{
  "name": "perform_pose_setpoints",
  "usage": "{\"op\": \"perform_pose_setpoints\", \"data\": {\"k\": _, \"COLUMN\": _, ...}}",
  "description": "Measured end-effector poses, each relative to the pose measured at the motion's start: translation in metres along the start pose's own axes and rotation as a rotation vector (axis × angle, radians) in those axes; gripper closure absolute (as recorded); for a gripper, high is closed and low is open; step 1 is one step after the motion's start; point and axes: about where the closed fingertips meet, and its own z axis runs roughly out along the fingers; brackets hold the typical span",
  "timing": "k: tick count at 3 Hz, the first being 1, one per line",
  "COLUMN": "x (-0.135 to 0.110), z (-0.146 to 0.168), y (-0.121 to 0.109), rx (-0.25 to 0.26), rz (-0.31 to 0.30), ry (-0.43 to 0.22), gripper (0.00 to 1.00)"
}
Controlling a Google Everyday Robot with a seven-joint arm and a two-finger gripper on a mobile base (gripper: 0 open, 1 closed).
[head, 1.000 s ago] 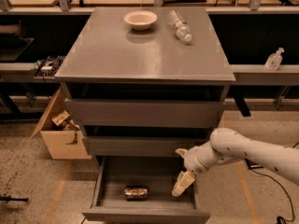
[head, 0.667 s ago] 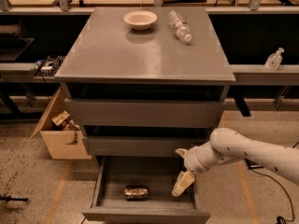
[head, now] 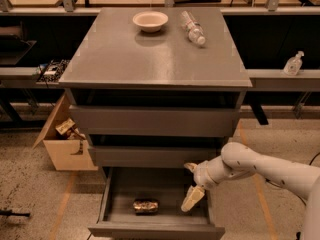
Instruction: Pick orange can from bottom drawer and place on counter
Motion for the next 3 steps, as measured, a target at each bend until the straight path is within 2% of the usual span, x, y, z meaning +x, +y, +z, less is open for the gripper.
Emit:
{"op": "perform_pose_setpoints", "data": {"k": 2, "x": 0.022, "z": 0.053, "y": -0.007, "rx": -0.017, "rz": -0.019, "ry": -0.089, "gripper": 0.00}}
{"op": "perform_pose_setpoints", "data": {"k": 3, "x": 0.045, "z": 0.114, "y": -0.015, "rx": -0.059, "rz": -0.042, "ry": -0.087, "gripper": 0.00}}
